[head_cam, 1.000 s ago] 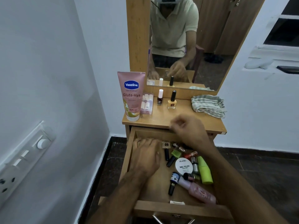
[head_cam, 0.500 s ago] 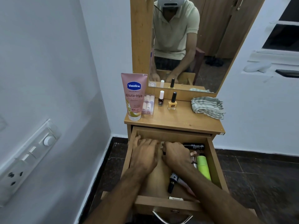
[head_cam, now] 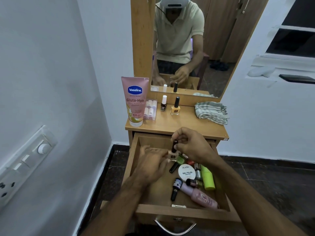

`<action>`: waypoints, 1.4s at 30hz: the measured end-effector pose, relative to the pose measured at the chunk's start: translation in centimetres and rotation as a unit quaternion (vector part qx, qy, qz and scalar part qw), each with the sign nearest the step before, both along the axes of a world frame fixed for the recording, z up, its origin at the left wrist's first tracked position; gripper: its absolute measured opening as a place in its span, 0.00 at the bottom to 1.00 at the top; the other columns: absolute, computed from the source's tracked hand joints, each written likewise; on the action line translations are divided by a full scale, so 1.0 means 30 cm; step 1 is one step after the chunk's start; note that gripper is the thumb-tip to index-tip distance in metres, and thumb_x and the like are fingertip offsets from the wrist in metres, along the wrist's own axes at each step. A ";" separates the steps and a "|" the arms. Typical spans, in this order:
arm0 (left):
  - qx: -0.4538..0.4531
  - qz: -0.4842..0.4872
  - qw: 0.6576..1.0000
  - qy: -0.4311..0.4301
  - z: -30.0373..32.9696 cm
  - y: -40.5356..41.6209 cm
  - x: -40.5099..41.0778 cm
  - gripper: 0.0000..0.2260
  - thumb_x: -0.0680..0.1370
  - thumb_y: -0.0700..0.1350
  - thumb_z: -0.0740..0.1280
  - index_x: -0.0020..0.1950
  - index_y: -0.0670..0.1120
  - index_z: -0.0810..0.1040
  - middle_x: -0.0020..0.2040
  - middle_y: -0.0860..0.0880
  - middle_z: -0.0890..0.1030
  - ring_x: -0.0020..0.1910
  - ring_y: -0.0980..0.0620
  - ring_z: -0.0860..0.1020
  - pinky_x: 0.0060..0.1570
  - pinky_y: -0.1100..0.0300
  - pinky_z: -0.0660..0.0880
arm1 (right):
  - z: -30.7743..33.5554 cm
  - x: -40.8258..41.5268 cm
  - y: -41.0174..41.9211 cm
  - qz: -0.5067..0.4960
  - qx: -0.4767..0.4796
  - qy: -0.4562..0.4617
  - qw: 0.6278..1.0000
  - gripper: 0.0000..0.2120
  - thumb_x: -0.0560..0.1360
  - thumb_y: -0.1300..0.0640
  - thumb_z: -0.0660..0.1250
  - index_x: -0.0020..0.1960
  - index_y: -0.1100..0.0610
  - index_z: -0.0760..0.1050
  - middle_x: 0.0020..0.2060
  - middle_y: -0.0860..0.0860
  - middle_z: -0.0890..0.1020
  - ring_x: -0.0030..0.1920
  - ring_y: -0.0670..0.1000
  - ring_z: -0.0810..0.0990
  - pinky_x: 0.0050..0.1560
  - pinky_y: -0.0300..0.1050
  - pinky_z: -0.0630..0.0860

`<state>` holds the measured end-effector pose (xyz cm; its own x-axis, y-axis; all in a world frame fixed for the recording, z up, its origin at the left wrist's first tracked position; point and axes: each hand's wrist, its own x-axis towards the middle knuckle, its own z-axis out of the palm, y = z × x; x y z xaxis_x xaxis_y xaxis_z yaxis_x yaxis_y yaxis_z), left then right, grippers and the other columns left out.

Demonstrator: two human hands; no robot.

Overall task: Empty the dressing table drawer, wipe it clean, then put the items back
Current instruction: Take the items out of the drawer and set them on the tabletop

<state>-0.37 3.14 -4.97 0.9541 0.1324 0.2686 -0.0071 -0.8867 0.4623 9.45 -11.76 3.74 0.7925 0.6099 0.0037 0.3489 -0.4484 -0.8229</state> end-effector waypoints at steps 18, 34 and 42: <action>-0.012 0.063 0.997 -0.041 0.009 0.001 -0.006 0.20 0.81 0.59 0.60 0.71 0.56 0.73 0.56 0.59 0.82 0.58 0.59 0.76 0.64 0.61 0.53 | 0.027 0.135 0.021 -0.112 0.084 -0.038 0.989 0.10 0.78 0.58 0.73 0.57 0.49 0.80 0.47 0.42 0.84 0.49 0.41 0.82 0.46 0.33 0.78; 0.010 0.074 0.997 0.008 -0.003 0.006 0.006 0.15 0.81 0.52 0.62 0.67 0.56 0.75 0.55 0.59 0.82 0.57 0.59 0.76 0.66 0.56 0.55 | -0.017 0.148 0.033 -0.201 0.034 -0.091 0.975 0.11 0.78 0.59 0.72 0.59 0.50 0.76 0.50 0.45 0.82 0.44 0.42 0.79 0.43 0.42 0.80; 0.033 0.055 0.996 0.056 -0.010 0.006 0.002 0.15 0.79 0.48 0.63 0.66 0.57 0.76 0.56 0.59 0.82 0.60 0.60 0.76 0.66 0.56 0.56 | -0.146 -0.049 -0.001 0.027 -0.374 -0.174 0.911 0.15 0.79 0.53 0.69 0.65 0.45 0.77 0.58 0.48 0.80 0.56 0.51 0.81 0.56 0.54 0.80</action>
<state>-0.30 3.32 -5.26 0.9593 0.2233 0.1729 0.1399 -0.9076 0.3959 7.99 -11.80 -0.65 0.7913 0.5833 -0.1833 0.5687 -0.8122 -0.1296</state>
